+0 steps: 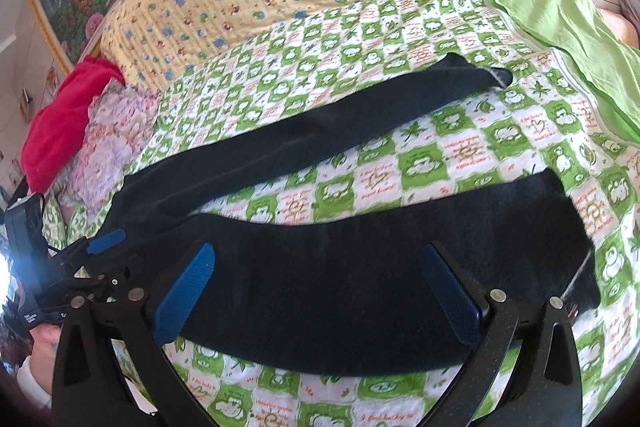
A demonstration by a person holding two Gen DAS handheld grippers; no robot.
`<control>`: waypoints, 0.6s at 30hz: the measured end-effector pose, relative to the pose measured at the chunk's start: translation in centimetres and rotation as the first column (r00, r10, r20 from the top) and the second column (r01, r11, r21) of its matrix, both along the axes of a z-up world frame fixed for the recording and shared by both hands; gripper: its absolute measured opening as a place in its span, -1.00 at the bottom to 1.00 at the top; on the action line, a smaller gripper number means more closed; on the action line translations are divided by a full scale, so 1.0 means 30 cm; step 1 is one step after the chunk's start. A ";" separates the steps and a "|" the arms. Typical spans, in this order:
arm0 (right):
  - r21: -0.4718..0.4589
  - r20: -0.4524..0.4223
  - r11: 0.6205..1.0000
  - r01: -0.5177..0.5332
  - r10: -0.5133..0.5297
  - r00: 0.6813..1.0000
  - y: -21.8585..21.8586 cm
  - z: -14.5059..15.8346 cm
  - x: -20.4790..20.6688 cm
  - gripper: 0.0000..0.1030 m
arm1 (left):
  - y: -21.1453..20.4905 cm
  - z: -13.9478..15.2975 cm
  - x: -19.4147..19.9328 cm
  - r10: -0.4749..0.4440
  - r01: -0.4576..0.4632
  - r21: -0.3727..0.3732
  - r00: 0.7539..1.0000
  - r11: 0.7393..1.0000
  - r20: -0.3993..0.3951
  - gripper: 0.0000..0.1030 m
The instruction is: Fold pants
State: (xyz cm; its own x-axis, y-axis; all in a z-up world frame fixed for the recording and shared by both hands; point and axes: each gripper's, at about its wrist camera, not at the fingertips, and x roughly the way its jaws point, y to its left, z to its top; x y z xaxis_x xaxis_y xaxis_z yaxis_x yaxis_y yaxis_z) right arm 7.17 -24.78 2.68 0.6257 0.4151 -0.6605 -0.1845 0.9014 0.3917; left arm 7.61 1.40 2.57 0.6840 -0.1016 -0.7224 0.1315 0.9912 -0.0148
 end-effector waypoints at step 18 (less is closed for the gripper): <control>0.084 -0.106 0.974 0.212 -0.202 0.974 -0.266 0.023 0.344 0.99 | -0.134 0.041 0.482 -0.275 0.280 0.062 0.957 0.958 -0.089 0.75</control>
State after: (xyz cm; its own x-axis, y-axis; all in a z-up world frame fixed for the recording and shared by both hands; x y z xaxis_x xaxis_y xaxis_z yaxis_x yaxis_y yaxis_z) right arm 17.50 -32.77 3.36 0.6400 0.3467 -0.6857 0.0450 0.8740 0.4838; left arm 22.08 -2.61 3.79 0.5771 -0.2244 -0.7852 0.4029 0.9146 0.0347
